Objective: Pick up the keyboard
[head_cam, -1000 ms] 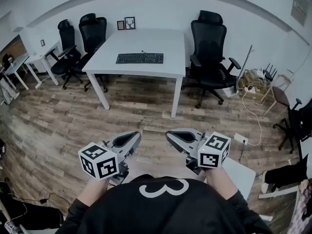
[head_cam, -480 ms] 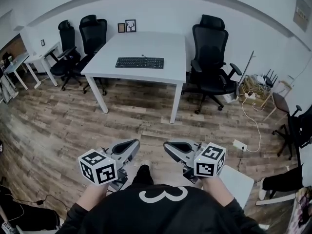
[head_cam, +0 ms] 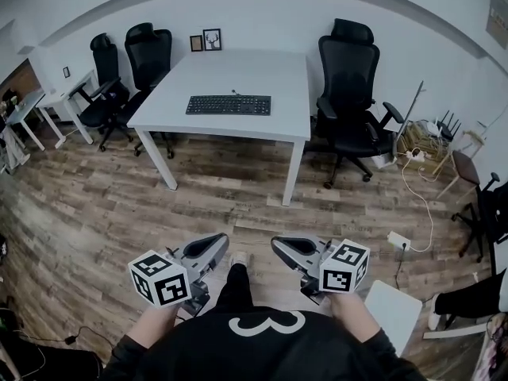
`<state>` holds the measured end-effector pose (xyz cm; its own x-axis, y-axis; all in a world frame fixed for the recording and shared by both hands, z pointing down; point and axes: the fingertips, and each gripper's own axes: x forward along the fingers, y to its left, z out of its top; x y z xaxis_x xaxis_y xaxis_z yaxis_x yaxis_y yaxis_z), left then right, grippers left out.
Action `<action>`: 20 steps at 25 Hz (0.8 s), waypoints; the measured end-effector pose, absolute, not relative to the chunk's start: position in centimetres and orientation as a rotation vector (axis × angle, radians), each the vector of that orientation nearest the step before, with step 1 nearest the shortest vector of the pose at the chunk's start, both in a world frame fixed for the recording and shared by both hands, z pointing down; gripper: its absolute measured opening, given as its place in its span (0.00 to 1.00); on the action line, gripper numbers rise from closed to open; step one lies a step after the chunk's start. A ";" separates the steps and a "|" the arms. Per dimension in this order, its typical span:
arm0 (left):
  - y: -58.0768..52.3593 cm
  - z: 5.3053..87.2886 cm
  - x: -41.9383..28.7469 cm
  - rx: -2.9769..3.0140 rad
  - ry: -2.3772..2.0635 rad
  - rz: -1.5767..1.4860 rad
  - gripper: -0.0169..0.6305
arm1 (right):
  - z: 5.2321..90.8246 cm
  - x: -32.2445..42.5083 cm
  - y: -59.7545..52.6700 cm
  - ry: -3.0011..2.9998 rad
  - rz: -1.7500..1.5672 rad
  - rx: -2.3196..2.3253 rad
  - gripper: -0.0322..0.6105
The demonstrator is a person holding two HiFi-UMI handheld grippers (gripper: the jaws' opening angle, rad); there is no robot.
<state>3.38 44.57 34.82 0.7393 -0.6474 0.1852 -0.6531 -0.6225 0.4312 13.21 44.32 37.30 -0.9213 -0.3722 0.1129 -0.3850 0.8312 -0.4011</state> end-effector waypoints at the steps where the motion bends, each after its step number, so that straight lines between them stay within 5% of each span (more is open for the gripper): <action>1: 43.5 35.0 3.2 2.457 -0.983 0.004 0.05 | 37.7 13.1 43.3 -2.971 0.673 0.619 0.06; 20: 14.1 36.3 -9.2 2.342 -0.981 -0.007 0.05 | 38.7 3.3 14.2 -2.845 0.830 0.635 0.06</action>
<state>-9.16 14.10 36.26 0.7277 -0.6515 0.2147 -0.6486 -0.5516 0.5245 3.26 14.21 38.65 -0.9064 -0.3617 0.2183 -0.4223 0.7630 -0.4893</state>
